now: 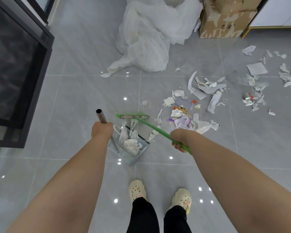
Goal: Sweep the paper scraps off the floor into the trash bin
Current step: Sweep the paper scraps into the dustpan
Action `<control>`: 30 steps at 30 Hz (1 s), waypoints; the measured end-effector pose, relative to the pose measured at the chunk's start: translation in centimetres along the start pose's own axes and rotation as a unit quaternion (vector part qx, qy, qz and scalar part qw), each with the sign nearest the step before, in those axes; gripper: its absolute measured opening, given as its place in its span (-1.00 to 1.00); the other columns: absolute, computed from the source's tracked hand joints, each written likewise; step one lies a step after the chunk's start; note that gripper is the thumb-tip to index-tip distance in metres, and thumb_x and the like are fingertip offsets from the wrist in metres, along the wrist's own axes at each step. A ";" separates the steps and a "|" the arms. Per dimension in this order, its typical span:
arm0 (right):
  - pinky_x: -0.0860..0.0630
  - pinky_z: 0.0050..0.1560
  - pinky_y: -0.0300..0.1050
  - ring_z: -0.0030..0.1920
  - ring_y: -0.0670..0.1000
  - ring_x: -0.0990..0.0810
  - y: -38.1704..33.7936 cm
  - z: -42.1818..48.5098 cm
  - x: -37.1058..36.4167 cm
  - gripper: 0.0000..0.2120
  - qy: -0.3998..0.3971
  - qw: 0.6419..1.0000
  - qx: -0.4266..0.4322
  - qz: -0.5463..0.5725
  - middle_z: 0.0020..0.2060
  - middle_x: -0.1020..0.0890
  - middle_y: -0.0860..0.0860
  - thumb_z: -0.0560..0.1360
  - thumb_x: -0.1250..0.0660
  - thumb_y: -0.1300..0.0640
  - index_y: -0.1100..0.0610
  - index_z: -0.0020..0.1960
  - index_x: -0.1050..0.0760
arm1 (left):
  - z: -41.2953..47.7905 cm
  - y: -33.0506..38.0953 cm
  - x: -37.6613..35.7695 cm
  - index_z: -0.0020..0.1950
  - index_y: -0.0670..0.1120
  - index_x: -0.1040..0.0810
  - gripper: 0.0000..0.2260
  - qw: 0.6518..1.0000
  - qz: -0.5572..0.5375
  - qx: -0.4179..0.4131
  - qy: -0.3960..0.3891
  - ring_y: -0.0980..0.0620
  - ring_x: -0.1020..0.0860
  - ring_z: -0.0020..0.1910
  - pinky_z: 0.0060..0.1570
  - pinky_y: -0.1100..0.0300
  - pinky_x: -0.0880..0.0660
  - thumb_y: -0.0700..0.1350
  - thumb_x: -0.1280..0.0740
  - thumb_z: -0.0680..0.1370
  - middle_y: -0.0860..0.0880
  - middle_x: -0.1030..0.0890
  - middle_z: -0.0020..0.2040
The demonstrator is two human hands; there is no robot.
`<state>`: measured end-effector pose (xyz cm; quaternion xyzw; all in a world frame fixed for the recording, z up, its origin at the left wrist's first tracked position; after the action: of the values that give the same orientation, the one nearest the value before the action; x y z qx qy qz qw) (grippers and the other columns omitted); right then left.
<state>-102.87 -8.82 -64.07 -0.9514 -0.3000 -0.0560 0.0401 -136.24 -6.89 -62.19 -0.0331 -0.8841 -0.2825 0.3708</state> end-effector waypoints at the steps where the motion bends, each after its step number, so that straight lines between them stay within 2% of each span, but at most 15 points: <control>1: -0.19 -0.66 -0.49 -0.81 -0.09 -0.22 0.3 0.4 -0.7 -0.70 -0.003 1.000 -0.002 0.006 -0.44 -0.31 0.00 0.61 -0.04 0.06 0.16 -0.25 -0.26 | 0.1 -0.1 0.0 0.13 -0.21 -0.51 -0.73 1.000 0.002 0.000 -0.001 -0.11 -0.49 -0.23 -0.16 0.09 -0.46 -0.12 -0.25 0.50 -0.12 -0.52 -0.17; 4: -0.20 -0.67 -0.50 -0.82 -0.09 -0.23 1.6 0.7 -2.5 -0.74 -0.018 0.999 -0.014 0.022 -0.40 -0.33 0.01 0.60 -0.07 0.10 0.16 -0.24 -0.26 | 0.6 -0.6 0.2 0.10 -0.21 -0.50 -0.74 1.000 0.008 0.008 -0.002 -0.13 -0.49 -0.24 -0.18 0.09 -0.45 -0.11 -0.24 0.48 -0.11 -0.50 -0.18; 6: -0.19 -0.68 -0.50 -0.82 -0.09 -0.23 2.7 0.7 -3.4 -0.73 -0.040 0.999 -0.019 0.023 -0.43 -0.34 0.01 0.60 -0.06 0.11 0.17 -0.25 -0.26 | 0.8 -1.0 0.4 0.09 -0.20 -0.47 -0.76 1.000 0.008 0.019 -0.001 -0.14 -0.50 -0.22 -0.12 0.06 -0.51 -0.10 -0.24 0.49 -0.12 -0.50 -0.15; 9: -0.16 -0.68 -0.51 -0.80 -0.11 -0.24 3.9 0.4 -4.1 -0.67 -0.083 0.996 -0.034 0.006 -0.64 -0.36 0.00 0.62 0.00 0.10 0.16 -0.29 -0.25 | 0.8 -1.5 0.4 0.08 -0.16 -0.42 -0.80 0.999 -0.007 0.044 0.000 -0.16 -0.52 -0.17 0.04 0.00 -0.57 -0.09 -0.24 0.52 -0.12 -0.49 -0.09; 11: -0.17 -0.67 -0.49 -0.78 -0.12 -0.26 4.1 0.1 -3.7 -0.67 -0.096 0.994 -0.039 -0.015 -0.72 -0.33 -0.02 0.63 0.03 0.10 0.16 -0.28 -0.27 | 0.5 -1.5 0.3 0.11 -0.21 -0.46 -0.75 0.998 -0.028 0.052 -0.001 -0.16 -0.52 -0.19 -0.03 0.03 -0.56 -0.09 -0.24 0.51 -0.13 -0.50 -0.07; 13: -0.21 -0.63 -0.46 -0.75 -0.11 -0.28 3.7 -0.3 -2.9 -0.69 -0.091 0.993 -0.045 -0.056 -0.70 -0.34 -0.02 0.62 0.04 0.12 0.17 -0.24 -0.30 | 0.3 -1.3 -0.1 0.19 -0.25 -0.50 -0.66 0.997 -0.051 0.059 0.001 -0.17 -0.55 -0.15 -0.02 0.03 -0.56 -0.09 -0.25 0.50 -0.15 -0.53 -0.05; 15: -0.22 -0.61 -0.45 -0.74 -0.10 -0.27 3.3 -0.9 -2.3 -0.70 -0.086 0.992 -0.043 -0.076 -0.69 -0.34 -0.01 0.61 0.04 0.13 0.19 -0.22 -0.31 | -0.4 -1.2 -0.5 0.22 -0.24 -0.50 -0.67 0.995 -0.074 0.065 0.000 -0.17 -0.56 -0.06 0.08 -0.01 -0.56 -0.11 -0.26 0.50 -0.14 -0.53 -0.03; 17: -0.22 -0.61 -0.46 -0.75 -0.10 -0.26 3.2 -1.2 -2.2 -0.72 -0.087 0.992 -0.042 -0.082 -0.69 -0.34 0.00 0.61 0.05 0.14 0.18 -0.21 -0.30 | -0.9 -1.0 -1.0 0.22 -0.21 -0.51 -0.68 0.992 -0.106 0.073 0.000 -0.13 -0.51 -0.07 0.12 -0.04 -0.55 -0.13 -0.27 0.50 -0.13 -0.53 0.01; 20: -0.21 -0.62 -0.46 -0.75 -0.10 -0.26 3.4 -1.4 -2.4 -0.75 -0.086 0.992 -0.041 -0.086 -0.69 -0.35 0.00 0.60 0.05 0.15 0.17 -0.20 -0.28 | -1.2 -0.5 -1.4 0.23 -0.20 -0.55 -0.67 0.987 -0.134 0.085 -0.005 -0.11 -0.48 -0.10 0.12 -0.05 -0.55 -0.14 -0.27 0.49 -0.11 -0.56 0.04; 24: -0.21 -0.62 -0.45 -0.75 -0.10 -0.26 4.1 -2.0 -1.8 -0.75 -0.073 0.993 -0.036 -0.089 -0.69 -0.35 0.00 0.60 0.05 0.14 0.17 -0.19 -0.28 | -2.0 0.1 -1.6 0.22 -0.20 -0.56 -0.67 0.986 -0.141 0.085 -0.012 -0.12 -0.49 -0.11 0.11 -0.05 -0.56 -0.14 -0.25 0.50 -0.09 -0.51 -0.06; 30: -0.21 -0.64 -0.44 -0.75 -0.10 -0.26 5.7 -4.1 0.8 -0.75 -0.050 0.996 -0.031 -0.068 -0.68 -0.35 0.00 0.60 0.03 0.13 0.18 -0.18 -0.30 | -4.9 0.4 -2.1 0.24 -0.20 -0.52 -0.68 0.982 -0.167 0.083 -0.010 -0.10 -0.51 -0.05 0.14 0.01 -0.54 -0.15 -0.24 0.52 -0.10 -0.54 0.01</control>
<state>-99.24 -13.48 -60.16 -0.9312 -0.3639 -0.0199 -0.0081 -131.48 -8.76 -60.68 0.1425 -0.9014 -0.2658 0.3108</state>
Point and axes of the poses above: each hand's wrist, its own z-axis towards the middle knuckle, its own x-axis out of the back of the hand, y = z × x, the point moved 9 cm from there along z, towards the middle knuckle
